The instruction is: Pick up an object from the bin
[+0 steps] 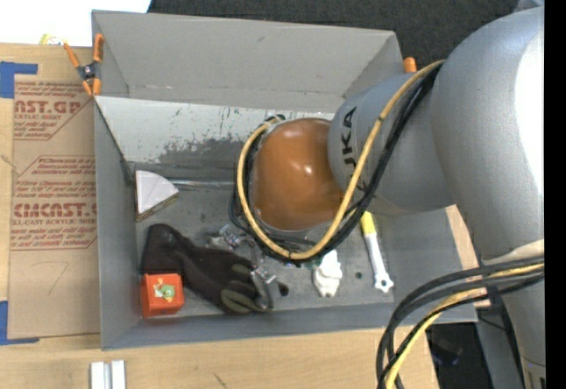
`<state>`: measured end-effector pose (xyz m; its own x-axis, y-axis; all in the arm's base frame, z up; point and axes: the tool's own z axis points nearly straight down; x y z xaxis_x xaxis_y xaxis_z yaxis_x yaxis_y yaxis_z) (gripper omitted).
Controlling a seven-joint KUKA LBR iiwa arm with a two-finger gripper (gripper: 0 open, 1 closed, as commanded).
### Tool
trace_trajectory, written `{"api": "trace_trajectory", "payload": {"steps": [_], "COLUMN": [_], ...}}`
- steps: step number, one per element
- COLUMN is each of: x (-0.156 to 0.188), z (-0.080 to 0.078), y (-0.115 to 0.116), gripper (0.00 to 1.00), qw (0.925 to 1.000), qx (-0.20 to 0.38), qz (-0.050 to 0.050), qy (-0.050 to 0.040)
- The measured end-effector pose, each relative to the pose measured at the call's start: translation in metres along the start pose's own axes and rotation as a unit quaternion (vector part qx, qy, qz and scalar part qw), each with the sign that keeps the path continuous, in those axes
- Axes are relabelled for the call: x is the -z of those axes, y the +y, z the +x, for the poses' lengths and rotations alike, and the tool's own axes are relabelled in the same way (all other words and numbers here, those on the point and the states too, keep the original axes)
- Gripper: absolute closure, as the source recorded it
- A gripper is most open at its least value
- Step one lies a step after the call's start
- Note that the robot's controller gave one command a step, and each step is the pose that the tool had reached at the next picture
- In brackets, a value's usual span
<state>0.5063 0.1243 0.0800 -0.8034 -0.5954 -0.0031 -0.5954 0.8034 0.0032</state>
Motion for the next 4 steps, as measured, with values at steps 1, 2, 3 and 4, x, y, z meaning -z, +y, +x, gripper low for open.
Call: {"api": "trace_trajectory", "payload": {"steps": [1, 2, 3, 4], "x": [-0.009, -0.009, 0.055, 0.124], "z": [-0.009, -0.009, -0.001, -0.005], "y": [0.029, 0.029, 0.024, 0.029], "gripper": [1.0, 1.0, 1.0, 1.0], "qw": [0.9922, 0.9922, 0.9917, 0.9912], "qx": [0.125, 0.125, 0.128, 0.133], "qz": [0.001, 0.001, 0.002, 0.0], "qy": [-0.0028, -0.0028, -0.0054, -0.0018]}}
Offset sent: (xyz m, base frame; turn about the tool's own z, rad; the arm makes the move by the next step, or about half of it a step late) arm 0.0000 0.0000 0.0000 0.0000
